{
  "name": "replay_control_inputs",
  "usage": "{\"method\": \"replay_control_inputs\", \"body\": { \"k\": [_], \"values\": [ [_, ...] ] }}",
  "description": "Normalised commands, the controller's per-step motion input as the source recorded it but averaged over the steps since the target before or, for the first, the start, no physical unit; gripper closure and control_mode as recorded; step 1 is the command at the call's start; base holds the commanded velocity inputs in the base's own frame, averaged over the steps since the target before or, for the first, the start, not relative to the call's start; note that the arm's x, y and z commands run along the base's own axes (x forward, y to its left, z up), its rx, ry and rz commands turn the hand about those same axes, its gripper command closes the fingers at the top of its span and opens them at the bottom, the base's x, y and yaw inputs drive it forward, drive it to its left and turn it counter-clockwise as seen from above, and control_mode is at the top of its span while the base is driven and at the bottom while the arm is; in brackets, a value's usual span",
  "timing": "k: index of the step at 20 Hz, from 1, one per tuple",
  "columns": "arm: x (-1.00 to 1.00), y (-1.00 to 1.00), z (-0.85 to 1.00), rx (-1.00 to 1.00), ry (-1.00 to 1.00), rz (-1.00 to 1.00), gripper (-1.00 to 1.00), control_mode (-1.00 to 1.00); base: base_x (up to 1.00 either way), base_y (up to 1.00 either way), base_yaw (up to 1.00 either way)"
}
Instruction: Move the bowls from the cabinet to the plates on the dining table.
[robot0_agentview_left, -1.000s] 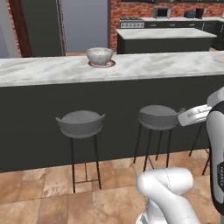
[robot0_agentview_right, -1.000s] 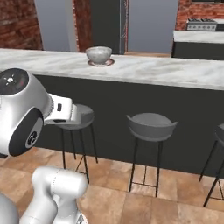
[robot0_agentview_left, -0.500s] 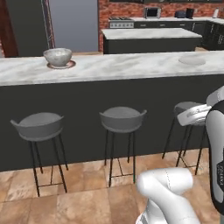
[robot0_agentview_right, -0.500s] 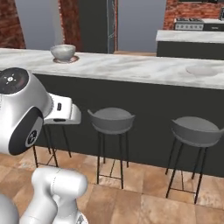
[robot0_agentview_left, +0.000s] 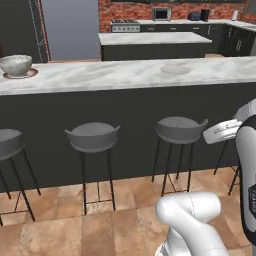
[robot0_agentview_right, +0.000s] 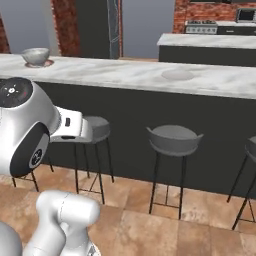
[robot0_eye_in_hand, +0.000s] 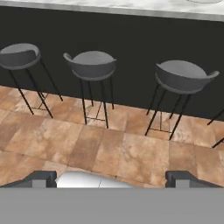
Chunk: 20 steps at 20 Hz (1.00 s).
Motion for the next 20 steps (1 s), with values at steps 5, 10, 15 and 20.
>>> {"method": "replay_control_inputs", "body": {
  "k": [5, 10, 15, 20],
  "values": [
    [0.0, 0.0, 0.0, 0.0, 0.0, 0.0, -1.0, 1.0, -0.29, -0.99, 0.0],
    [0.0, 0.0, 0.0, 0.0, 0.0, 0.0, -1.0, 1.0, -0.23, -0.89, 0.0],
    [0.0, 0.0, 0.0, 0.0, 0.0, 0.0, -1.0, 1.0, -0.28, -0.97, 0.0],
    [0.0, 0.0, 0.0, 0.0, 0.0, 0.0, -1.0, 1.0, -0.4, -0.93, 0.0]
  ]
}}
